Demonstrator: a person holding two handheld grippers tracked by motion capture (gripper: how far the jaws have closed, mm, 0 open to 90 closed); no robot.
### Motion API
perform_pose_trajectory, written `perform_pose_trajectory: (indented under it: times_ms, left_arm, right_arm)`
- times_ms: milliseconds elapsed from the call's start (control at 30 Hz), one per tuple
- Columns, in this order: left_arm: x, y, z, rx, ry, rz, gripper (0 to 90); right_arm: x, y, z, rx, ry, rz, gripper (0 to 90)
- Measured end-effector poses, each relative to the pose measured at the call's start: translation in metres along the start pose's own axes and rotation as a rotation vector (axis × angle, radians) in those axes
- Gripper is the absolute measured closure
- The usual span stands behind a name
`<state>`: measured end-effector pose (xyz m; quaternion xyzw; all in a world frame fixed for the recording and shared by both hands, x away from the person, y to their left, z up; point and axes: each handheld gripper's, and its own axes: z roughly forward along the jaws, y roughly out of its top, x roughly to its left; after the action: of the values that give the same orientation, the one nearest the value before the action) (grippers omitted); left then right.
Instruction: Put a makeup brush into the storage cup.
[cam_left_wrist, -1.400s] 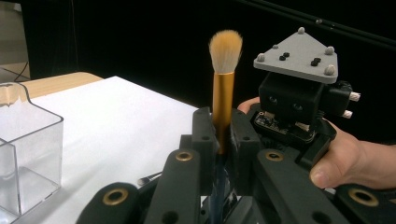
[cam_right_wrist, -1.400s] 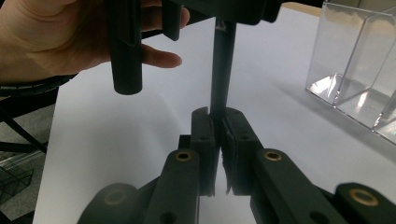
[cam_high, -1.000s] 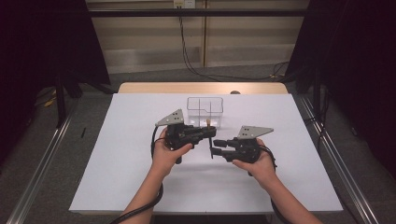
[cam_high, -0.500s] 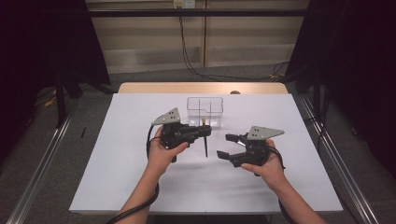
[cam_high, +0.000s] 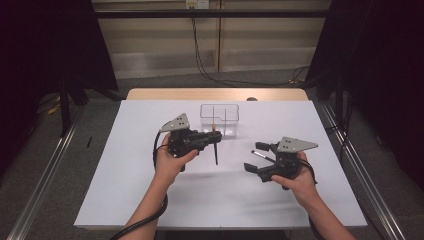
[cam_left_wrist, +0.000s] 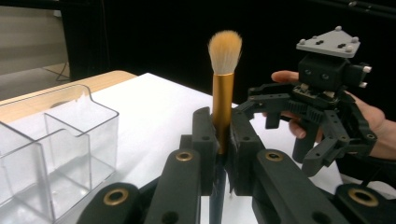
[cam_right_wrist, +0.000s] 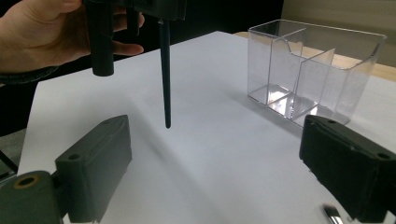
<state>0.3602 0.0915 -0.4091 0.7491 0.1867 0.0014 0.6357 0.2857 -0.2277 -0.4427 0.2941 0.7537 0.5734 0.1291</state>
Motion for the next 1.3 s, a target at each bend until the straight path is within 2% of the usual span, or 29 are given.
perform_pose_trajectory:
  times_ms: [167,667,1000,1300]
  left_arm:
    - [0.001,0.001,-0.001,0.004,0.014,0.01,83.5]
    - [0.005,0.003,-0.008,-0.003,0.056,0.019,83.6]
    - [0.007,0.003,-0.011,-0.008,0.067,0.024,83.6]
    - [0.007,0.003,-0.011,-0.005,0.078,0.032,83.7]
  right_arm:
    - [-0.003,-0.002,-0.011,-0.022,-0.004,-0.007,5.6]
    - [-0.011,-0.009,-0.028,-0.015,-0.033,-0.02,4.3]
    - [-0.016,-0.013,-0.041,-0.021,-0.046,-0.035,4.3]
    - [-0.021,-0.019,-0.052,-0.013,-0.063,-0.028,4.3]
